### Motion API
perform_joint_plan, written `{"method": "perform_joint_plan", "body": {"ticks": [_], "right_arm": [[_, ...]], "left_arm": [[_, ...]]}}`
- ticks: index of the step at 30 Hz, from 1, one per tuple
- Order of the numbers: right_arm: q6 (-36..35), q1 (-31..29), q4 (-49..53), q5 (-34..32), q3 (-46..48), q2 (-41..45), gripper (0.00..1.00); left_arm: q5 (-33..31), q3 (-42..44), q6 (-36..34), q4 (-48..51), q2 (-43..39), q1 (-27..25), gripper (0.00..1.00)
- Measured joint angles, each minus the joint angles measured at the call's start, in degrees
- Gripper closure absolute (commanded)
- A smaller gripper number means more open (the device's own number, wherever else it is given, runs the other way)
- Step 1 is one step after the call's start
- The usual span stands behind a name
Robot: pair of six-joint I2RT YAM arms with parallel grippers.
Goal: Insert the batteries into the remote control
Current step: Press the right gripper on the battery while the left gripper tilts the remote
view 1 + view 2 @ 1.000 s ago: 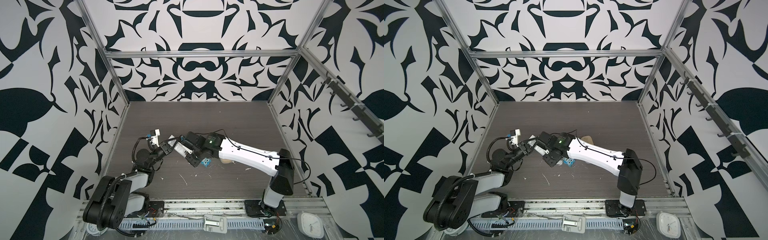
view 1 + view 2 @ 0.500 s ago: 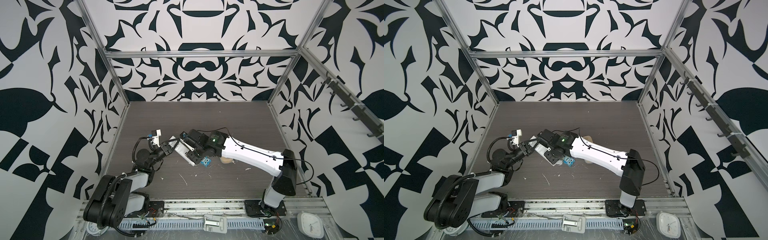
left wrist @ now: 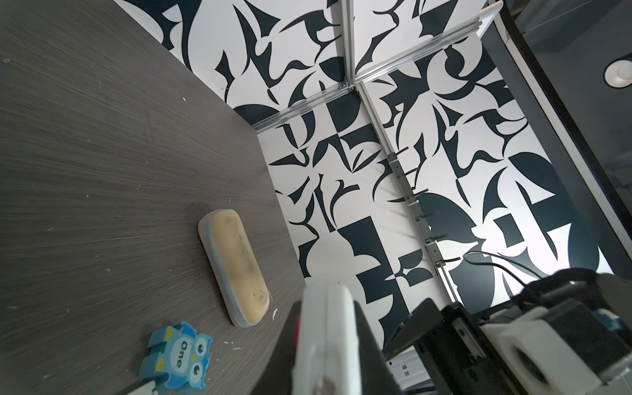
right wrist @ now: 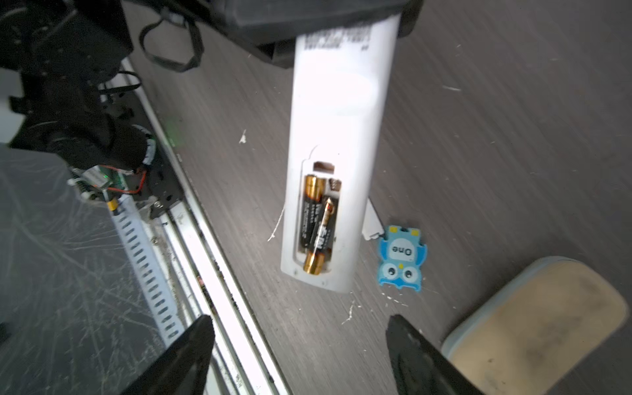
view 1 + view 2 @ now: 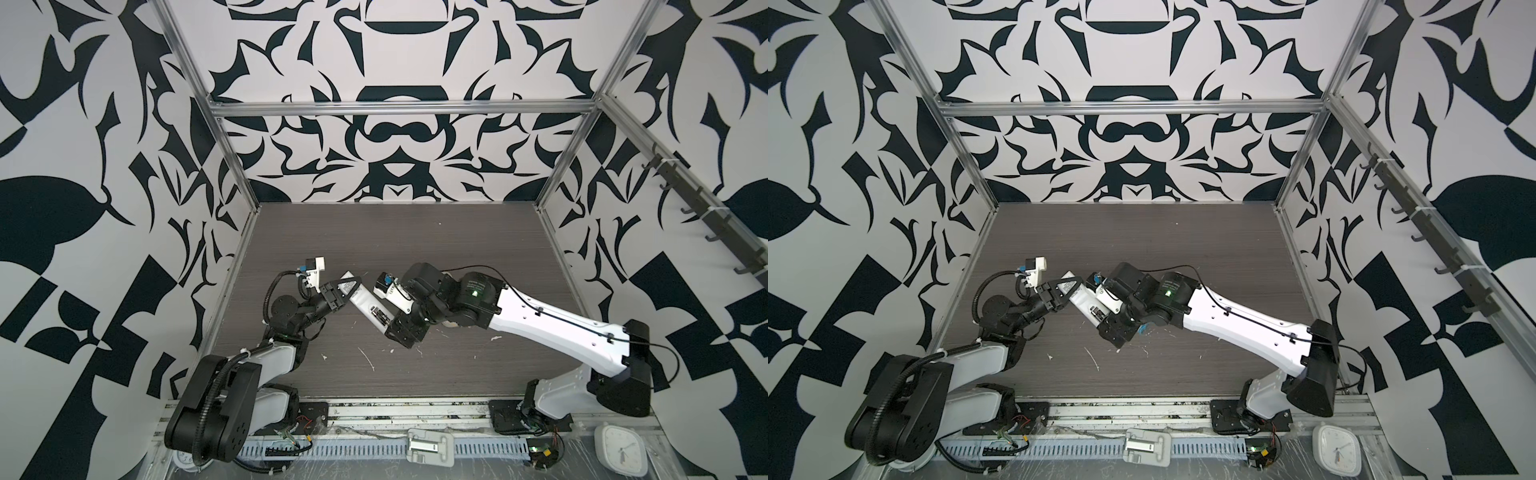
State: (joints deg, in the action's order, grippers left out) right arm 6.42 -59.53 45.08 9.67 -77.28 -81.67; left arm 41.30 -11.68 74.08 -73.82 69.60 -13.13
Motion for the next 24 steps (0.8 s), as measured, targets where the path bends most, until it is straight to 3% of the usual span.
{"method": "perform_joint_plan", "body": {"ticks": [7, 14, 24], "right_arm": [[-2.2, 9.4, -5.5, 14.0, 7.9, 4.0, 0.13], [-3.5, 10.7, -12.1, 24.8, 8.2, 3.3, 0.11], [-7.1, 11.4, -13.4, 32.2, 8.2, -0.8, 0.1]], "left_arm": [[4.0, -3.2, 0.0, 4.3, -4.6, 0.0, 1.0], [6.3, -3.7, 0.5, 5.8, -5.2, 0.0, 1.0], [7.8, -3.7, 3.9, 0.9, -1.6, 0.0, 1.0]]}}
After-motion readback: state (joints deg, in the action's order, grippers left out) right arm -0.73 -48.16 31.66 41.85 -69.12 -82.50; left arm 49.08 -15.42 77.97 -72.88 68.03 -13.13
